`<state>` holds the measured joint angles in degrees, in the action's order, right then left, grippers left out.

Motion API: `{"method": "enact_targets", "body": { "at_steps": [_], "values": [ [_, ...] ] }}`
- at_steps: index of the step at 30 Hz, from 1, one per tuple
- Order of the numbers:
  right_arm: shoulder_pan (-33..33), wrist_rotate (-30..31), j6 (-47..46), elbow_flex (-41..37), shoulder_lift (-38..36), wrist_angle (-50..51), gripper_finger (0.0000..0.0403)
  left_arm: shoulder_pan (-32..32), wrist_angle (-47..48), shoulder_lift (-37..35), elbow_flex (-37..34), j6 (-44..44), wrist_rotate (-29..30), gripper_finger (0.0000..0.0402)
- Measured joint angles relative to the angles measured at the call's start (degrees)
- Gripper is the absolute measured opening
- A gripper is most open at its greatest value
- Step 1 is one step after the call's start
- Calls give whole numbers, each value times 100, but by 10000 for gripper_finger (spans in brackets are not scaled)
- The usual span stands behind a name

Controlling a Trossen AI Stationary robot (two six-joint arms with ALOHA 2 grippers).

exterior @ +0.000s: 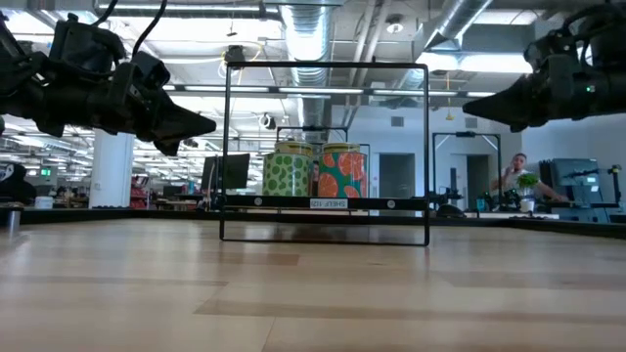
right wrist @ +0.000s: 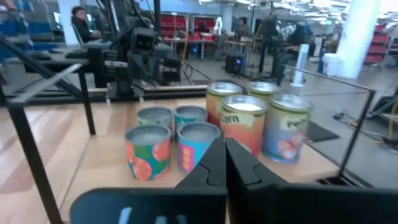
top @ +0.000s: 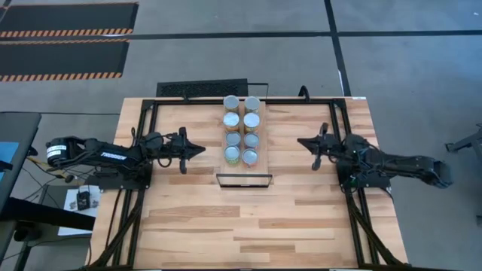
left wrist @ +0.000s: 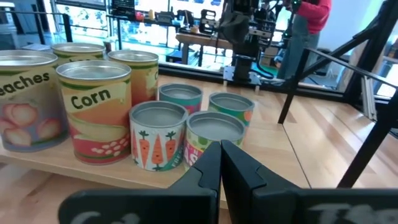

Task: Pick and place cans onto a shelf
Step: Return to Home Position

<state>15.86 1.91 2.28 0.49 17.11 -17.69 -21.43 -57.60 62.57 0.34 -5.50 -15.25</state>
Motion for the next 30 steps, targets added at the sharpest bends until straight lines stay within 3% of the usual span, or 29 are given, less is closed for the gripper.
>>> {"method": "enact_targets", "body": {
  "at_steps": [13, 30],
  "values": [
    [199, 24, -17, -4, -1718, 1540, 3, 0, 428, -402, -3, -8, 103, 0],
    [192, 360, 9, -11, -1703, 1553, 8, 2, 2519, -2481, 2, -12, 518, 0]
  ]
}}
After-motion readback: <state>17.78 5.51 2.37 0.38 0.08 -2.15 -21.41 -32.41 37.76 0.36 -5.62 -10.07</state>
